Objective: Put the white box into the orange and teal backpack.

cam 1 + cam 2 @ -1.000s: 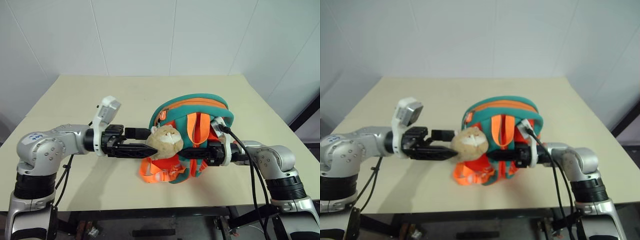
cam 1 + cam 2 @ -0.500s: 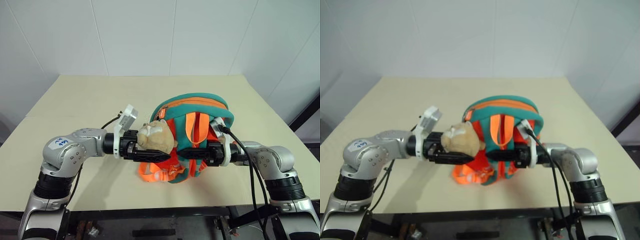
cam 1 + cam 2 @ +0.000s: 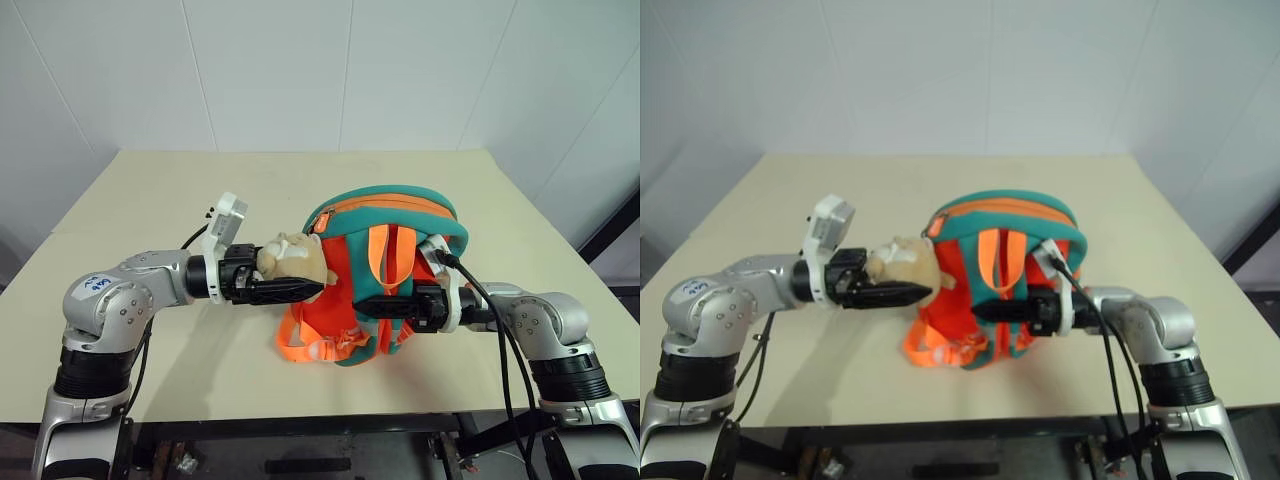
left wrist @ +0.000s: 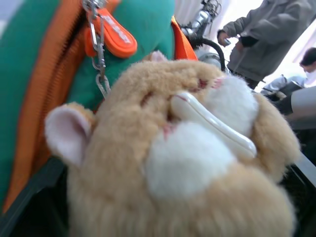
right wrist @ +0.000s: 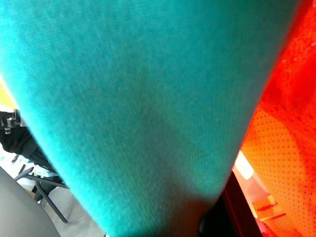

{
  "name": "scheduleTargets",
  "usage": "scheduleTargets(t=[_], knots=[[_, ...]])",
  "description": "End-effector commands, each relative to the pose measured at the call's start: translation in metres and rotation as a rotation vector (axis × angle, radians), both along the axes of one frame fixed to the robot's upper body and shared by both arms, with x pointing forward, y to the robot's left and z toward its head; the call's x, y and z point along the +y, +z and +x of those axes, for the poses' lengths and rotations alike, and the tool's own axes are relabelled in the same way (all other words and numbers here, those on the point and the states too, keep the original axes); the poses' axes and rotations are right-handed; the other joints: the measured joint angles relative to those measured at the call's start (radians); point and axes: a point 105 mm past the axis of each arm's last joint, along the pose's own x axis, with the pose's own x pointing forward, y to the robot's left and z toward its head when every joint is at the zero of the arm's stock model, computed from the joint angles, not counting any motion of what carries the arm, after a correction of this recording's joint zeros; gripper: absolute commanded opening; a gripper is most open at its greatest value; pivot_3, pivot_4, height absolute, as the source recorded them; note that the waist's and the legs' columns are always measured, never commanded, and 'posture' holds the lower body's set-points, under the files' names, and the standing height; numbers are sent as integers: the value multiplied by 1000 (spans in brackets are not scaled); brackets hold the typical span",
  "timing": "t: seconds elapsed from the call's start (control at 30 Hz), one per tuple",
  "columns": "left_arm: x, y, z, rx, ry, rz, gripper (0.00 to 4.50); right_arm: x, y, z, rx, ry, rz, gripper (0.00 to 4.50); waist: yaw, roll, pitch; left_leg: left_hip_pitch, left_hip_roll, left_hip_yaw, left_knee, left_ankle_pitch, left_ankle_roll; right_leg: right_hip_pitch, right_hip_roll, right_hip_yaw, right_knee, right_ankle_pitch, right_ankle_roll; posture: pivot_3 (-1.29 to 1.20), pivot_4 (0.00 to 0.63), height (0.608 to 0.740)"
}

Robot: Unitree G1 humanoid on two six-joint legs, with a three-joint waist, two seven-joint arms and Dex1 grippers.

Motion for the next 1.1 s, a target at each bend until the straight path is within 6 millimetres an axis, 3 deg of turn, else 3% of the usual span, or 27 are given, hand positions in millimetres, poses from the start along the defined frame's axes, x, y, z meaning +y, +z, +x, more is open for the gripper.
scheduleTargets(t=[0.03, 0.17, 0.23, 0.33, 0.43, 0.53, 0.7, 0.8, 0.93, 1.1], knots=[[6, 12, 0, -78, 29, -35, 3912, 2, 5, -4, -18, 27, 16, 66, 0, 0, 0, 0, 0, 0, 0, 0, 0, 0, 0, 0, 0, 0, 0, 0, 150, 740], [6, 11, 4, -53, 47, -32, 2748, 2, 5, -4, -20, 27, 13, 66, -1, 0, 0, 0, 0, 0, 0, 0, 0, 0, 0, 0, 0, 0, 0, 0, 150, 740], [5, 11, 7, -46, 69, -35, 2748, 2, 5, -4, -20, 27, 14, 66, 0, 0, 0, 0, 0, 0, 0, 0, 0, 0, 0, 0, 0, 0, 0, 0, 150, 740], [4, 11, 9, -70, 75, -20, 3330, 2, 6, -4, -19, 29, 15, 66, 0, 0, 0, 0, 0, 0, 0, 0, 0, 0, 0, 0, 0, 0, 0, 0, 150, 740], [5, 16, 13, -120, 96, -31, 4203, 2, 5, -4, -19, 29, 15, 66, 1, 0, 0, 0, 0, 0, 0, 0, 0, 0, 0, 0, 0, 0, 0, 0, 150, 740], [5, 18, 5, -112, 44, -45, 3773, 3, 6, -4, -20, 28, 17, 66, 0, 0, 0, 0, 0, 0, 0, 0, 0, 0, 0, 0, 0, 0, 0, 0, 150, 740], [4, 18, 1, -117, 29, -35, 2316, 3, 6, -4, -22, 28, 18, 66, 0, 0, 0, 0, 0, 0, 0, -1, 0, 0, 0, 0, -1, 0, 0, 0, 150, 740], [5, 18, 2, -123, 37, -28, 1702, 3, 6, -4, -21, 27, 18, 66, 0, 0, 0, 0, 0, 0, 0, -1, 0, 0, 0, 0, -1, 0, 0, 0, 150, 740], [10, 17, 4, -138, 58, -5, 1625, 3, 5, -5, -21, 28, 19, 66, -1, 0, 0, 0, 0, 0, 0, -1, 0, 0, 0, 0, -1, 0, 0, 0, 150, 740], [40, 26, 5, -165, 112, 52, 1623, 2, 4, -5, -16, 24, 17, 66, -4, 0, 0, 0, 0, 1, -1, -1, -1, -1, 0, 0, -1, 0, -1, 0, 150, 740]])
